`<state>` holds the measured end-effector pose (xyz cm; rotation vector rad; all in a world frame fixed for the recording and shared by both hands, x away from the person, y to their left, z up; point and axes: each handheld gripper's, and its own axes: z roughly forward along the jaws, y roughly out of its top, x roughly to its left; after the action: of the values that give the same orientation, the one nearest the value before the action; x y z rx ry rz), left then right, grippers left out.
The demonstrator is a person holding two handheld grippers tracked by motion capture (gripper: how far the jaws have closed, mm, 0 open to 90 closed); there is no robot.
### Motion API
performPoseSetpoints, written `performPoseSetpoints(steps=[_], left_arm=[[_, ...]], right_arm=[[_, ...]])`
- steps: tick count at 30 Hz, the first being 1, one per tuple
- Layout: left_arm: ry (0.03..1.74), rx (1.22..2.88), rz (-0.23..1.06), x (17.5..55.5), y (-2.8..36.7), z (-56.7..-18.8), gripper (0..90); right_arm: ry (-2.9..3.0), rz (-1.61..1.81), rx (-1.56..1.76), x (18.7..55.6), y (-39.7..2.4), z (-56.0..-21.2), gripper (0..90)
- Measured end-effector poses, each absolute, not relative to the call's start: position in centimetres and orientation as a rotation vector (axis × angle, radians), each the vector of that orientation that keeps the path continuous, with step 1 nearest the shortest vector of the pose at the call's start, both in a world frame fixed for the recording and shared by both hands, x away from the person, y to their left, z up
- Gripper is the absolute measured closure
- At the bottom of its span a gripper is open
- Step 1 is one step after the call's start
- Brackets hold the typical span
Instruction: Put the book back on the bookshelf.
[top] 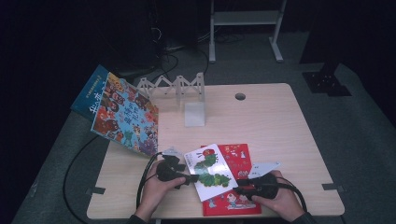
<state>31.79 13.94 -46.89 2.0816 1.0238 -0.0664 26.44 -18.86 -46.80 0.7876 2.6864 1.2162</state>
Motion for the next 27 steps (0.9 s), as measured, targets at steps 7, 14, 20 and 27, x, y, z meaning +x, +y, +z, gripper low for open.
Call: performPoseSetpoints(steps=[7, 14, 20, 27], left_arm=[[1.043, 2.042, -0.096, 31.9, 14.2, -47.0, 15.2], [1.080, 2.038, -0.121, 32.3, 14.3, -46.8, 21.7], [1.133, 1.973, -0.180, 32.9, 14.5, -46.9, 29.9], [1.103, 1.843, -0.254, 33.0, 14.9, -46.3, 41.0]], right_arm=[[2.726, 1.236, 0.731, 26.0, -18.0, -46.8, 67.4], [2.738, 1.237, 0.734, 26.0, -17.8, -46.8, 66.9], [2.744, 1.250, 0.746, 26.1, -17.9, -46.8, 67.1], [2.748, 1.253, 0.750, 26.2, -18.1, -46.8, 67.3]])
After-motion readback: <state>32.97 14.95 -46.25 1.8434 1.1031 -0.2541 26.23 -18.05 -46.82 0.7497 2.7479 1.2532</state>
